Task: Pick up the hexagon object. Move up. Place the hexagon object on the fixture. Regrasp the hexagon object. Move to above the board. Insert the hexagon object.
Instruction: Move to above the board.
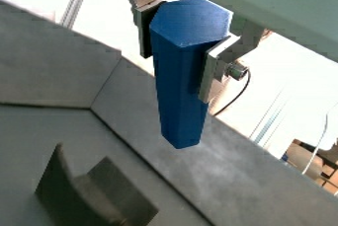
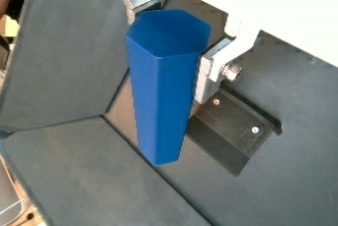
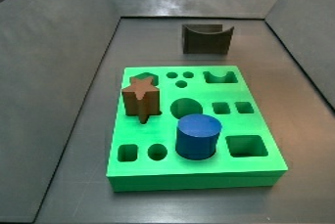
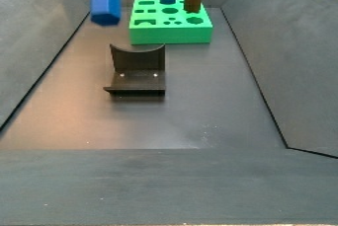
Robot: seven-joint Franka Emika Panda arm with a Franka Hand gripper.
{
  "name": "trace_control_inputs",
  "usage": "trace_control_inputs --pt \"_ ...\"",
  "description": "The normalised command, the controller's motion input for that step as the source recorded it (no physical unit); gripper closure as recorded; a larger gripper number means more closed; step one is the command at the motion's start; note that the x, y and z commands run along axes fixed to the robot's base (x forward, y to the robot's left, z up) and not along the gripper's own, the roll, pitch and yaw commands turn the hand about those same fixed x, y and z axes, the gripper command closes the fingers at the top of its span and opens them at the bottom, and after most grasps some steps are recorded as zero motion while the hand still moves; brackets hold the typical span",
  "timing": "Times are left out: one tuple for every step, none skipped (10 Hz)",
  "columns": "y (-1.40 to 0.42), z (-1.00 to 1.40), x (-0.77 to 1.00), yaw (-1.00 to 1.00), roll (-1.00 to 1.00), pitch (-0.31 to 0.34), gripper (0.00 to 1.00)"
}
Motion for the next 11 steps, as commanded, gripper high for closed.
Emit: trace_control_inputs --pt "-0.05 1.00 0.15 0.17 -0.02 0.130 1.00" --pt "-0.05 0.89 0.12 0.16 -0.03 0.102 1.00" --pt "-0.04 0.67 0.08 0.15 -0.03 0.083 1.00" --pt "-0.03 0.56 0.06 0.14 -0.03 0.070 1.00" --pt "-0.02 0.36 0.03 0.12 -0.04 0.049 1.00" --pt "-0.01 0.21 0.02 0.11 -0.04 0.034 1.00" --pt "-0.99 0.11 -1.00 -0.03 -1.00 -0.040 1.00" --pt "-0.99 0.10 -1.00 -0.03 -1.00 -0.045 1.00" --pt "-0.89 0.09 -1.00 -0.03 -1.00 -0.100 1.00" --pt "-0.88 0.07 -1.00 -0.03 -1.00 -0.110 1.00" --pt "-0.85 0.08 -1.00 -0.03 -1.00 -0.131 1.00"
